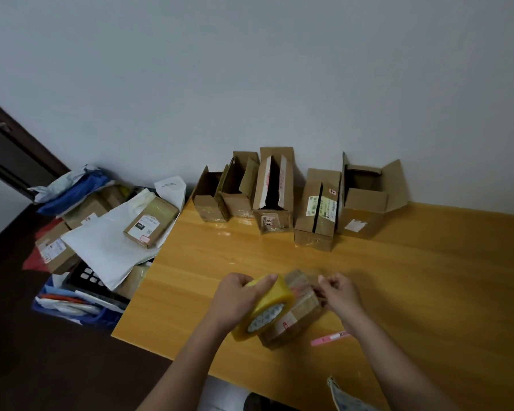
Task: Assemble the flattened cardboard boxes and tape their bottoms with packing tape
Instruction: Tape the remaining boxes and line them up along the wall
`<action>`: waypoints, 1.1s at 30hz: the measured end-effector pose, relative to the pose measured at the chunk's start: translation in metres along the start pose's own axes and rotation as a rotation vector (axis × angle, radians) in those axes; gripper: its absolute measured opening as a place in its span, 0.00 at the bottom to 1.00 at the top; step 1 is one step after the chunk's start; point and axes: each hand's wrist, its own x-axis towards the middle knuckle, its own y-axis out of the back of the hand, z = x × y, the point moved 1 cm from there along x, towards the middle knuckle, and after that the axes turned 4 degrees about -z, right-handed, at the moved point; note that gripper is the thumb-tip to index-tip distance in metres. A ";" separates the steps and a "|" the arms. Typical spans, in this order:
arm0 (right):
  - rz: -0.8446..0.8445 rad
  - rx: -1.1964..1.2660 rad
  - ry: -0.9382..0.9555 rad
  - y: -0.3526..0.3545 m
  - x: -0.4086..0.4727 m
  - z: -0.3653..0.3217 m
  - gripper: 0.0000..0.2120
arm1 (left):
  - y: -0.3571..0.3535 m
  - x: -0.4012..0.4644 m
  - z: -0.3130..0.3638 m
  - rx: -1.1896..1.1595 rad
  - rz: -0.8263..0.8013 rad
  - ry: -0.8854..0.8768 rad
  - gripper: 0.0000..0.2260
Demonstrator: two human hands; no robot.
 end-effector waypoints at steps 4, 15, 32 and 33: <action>0.029 -0.021 0.012 0.000 0.003 0.007 0.13 | -0.006 0.008 0.004 0.061 -0.018 0.021 0.34; 0.007 -0.140 -0.057 -0.010 0.019 0.021 0.12 | -0.016 0.016 0.016 0.164 0.001 0.048 0.32; -0.442 -0.483 0.397 0.004 -0.057 0.010 0.41 | -0.019 0.018 0.018 0.227 0.067 0.026 0.28; -0.439 -0.561 0.428 0.004 -0.058 0.009 0.42 | -0.019 0.017 0.019 0.231 0.071 0.023 0.28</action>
